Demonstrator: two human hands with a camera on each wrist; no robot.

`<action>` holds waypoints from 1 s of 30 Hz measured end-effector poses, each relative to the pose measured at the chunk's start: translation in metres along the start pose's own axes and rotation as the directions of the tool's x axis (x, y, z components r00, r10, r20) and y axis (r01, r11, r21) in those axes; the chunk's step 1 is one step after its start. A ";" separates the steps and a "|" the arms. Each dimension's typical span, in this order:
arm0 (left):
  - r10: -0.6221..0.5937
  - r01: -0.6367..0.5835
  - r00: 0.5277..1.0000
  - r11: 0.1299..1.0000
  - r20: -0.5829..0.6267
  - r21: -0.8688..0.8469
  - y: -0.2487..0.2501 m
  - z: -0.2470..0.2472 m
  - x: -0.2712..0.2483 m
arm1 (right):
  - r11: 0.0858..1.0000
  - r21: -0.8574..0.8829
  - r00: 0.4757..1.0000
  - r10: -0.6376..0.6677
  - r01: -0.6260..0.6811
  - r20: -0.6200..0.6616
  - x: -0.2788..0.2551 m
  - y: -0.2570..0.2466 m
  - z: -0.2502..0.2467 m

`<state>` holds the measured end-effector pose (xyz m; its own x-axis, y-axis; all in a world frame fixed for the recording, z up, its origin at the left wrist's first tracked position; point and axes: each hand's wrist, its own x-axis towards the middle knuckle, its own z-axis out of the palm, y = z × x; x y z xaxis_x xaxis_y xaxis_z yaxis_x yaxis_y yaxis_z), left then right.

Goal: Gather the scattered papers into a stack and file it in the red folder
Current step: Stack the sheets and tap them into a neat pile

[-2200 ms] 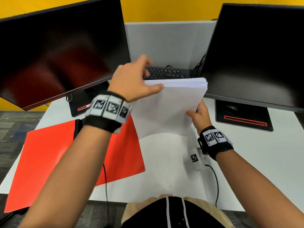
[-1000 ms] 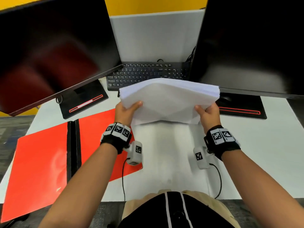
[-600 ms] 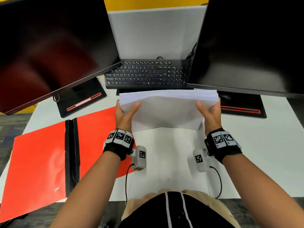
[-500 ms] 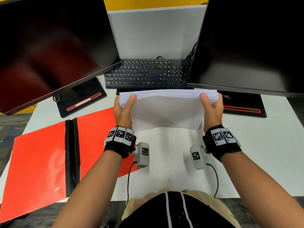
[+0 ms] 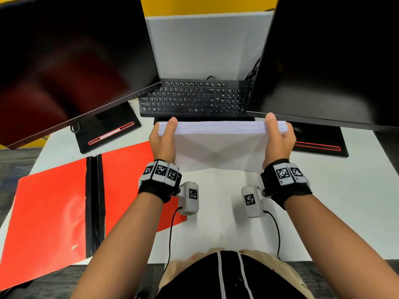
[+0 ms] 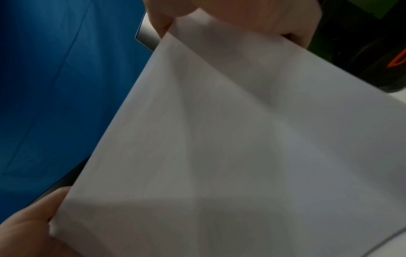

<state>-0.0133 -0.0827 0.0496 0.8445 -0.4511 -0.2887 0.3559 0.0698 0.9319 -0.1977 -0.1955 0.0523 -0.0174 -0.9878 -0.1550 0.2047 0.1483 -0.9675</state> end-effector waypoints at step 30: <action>0.110 -0.193 0.917 0.963 0.383 0.186 -0.005 -0.025 0.017 | 0.991 0.093 0.965 -0.120 0.101 0.232 0.003 0.005 -0.015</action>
<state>0.0090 -0.0681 0.0349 0.6606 -0.7466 -0.0784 0.1055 -0.0111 0.9944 -0.2111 -0.1969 0.0440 0.1857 -0.9825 0.0129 0.2920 0.0427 -0.9555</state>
